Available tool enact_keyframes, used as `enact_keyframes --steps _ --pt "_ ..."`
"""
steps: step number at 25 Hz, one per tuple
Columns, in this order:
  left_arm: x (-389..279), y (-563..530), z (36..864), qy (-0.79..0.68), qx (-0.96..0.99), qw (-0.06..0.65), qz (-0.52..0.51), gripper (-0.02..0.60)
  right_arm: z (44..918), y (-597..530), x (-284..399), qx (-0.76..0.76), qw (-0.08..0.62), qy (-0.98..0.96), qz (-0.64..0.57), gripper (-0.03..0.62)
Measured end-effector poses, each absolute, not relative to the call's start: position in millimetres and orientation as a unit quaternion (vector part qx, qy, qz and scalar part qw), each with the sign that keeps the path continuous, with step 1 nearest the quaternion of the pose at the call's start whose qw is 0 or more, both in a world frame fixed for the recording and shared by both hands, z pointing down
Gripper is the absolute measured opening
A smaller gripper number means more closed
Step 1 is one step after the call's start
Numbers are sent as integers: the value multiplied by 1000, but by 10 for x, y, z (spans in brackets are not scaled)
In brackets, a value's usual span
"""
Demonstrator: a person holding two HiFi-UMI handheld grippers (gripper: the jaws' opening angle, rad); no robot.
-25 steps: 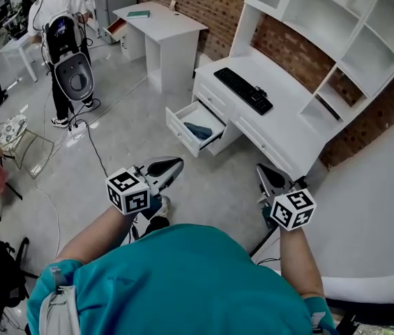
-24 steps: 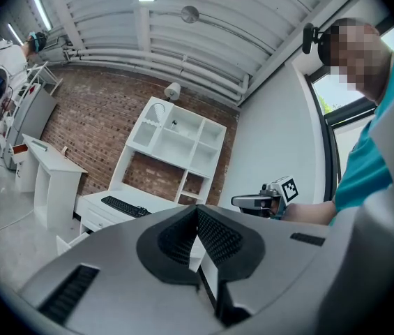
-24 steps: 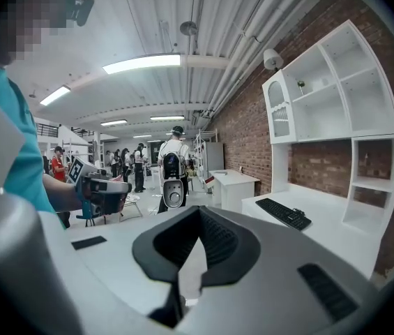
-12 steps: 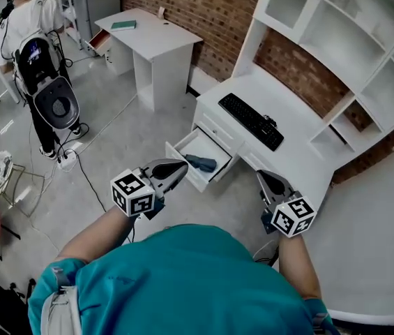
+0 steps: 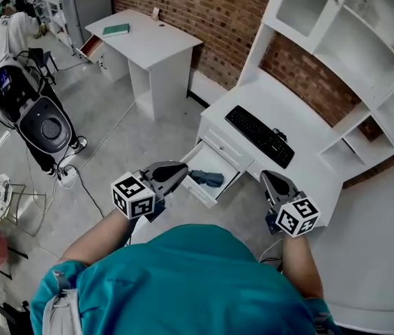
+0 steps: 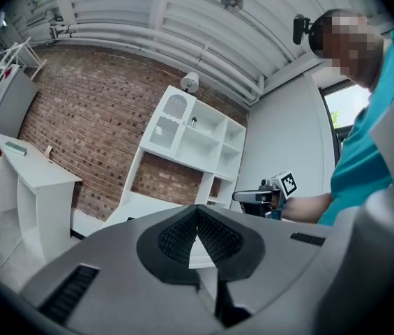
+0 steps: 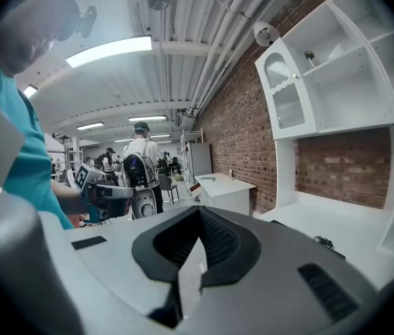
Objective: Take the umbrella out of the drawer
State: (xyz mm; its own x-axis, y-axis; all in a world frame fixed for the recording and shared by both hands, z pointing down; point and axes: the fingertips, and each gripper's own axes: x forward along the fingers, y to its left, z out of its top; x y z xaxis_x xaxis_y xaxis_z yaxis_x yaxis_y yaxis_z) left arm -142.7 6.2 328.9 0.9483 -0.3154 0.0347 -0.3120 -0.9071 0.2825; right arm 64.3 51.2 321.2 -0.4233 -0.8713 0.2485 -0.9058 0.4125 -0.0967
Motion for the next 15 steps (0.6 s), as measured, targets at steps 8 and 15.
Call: enact_keyframes --steps 8,15 --pt "-1273 -328 3376 -180 973 144 5 14 3313 48 798 508 77 -850 113 21" --pt "-710 -609 3463 -239 961 139 5 14 3447 -428 1413 451 67 -884 108 21"
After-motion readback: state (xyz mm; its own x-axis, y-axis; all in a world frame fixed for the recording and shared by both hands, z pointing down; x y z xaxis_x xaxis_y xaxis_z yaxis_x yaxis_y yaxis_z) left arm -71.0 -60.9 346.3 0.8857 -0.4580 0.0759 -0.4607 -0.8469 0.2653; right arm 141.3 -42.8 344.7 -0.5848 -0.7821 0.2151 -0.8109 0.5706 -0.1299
